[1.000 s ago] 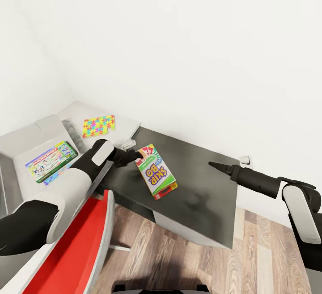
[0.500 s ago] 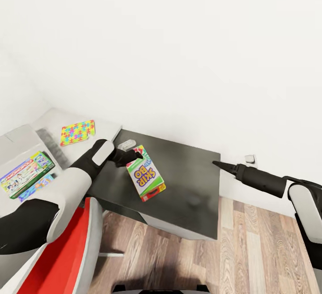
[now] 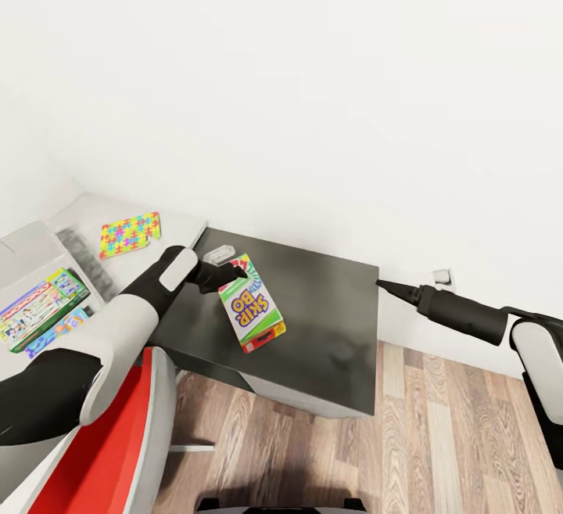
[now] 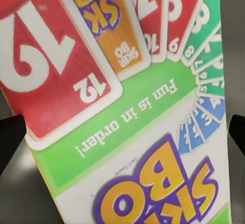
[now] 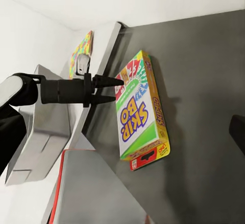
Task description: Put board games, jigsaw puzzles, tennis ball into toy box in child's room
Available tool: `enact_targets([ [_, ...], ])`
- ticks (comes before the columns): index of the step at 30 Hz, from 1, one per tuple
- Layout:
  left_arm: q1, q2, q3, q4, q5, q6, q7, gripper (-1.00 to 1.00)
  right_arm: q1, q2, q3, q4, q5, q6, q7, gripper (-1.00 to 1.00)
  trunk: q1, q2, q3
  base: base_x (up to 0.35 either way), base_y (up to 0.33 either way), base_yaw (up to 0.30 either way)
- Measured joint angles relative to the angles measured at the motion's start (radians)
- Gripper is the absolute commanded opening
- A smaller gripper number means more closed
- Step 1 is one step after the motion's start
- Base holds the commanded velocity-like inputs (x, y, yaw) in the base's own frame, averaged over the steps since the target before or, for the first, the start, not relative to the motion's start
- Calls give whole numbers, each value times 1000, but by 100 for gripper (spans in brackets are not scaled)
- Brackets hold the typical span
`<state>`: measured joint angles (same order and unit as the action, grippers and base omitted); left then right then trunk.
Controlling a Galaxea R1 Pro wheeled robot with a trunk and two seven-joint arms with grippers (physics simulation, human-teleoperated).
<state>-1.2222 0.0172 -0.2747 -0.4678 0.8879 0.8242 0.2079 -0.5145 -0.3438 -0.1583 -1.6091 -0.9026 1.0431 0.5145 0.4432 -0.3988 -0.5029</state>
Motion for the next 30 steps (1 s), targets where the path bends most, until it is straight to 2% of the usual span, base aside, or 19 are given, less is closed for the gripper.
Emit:
enact_targets([
  [6,1,3,3,1,9,-2,-5,100,0,-2,1,0,-1,0,0,100,0,0,0,0,0,-7],
  [9,-2,12,10,10,40,-3,-8,100,0,-2,1,0,-2,0,0,100,0,0,0,0,0,-3],
  [10,-2,18,8,32,10,-1,-5,100,0,-2,1,0,-3,0,0,100,0,0,0,0,0,-2],
  [11,-2,18,8,35,6,-1,-5,100,0,-2,1,0,-3,0,0,100,5,0,0,0,0,-2],
  [23,-7,63,15,15,12,1,-13,100,0,-3,2,0,-2,0,0,100,6,0,0,0,0,0],
  [30,-5,83,16,-45,18,12,-19,100,0,-3,3,0,-2,0,0,100,6,0,0,0,0,0],
])
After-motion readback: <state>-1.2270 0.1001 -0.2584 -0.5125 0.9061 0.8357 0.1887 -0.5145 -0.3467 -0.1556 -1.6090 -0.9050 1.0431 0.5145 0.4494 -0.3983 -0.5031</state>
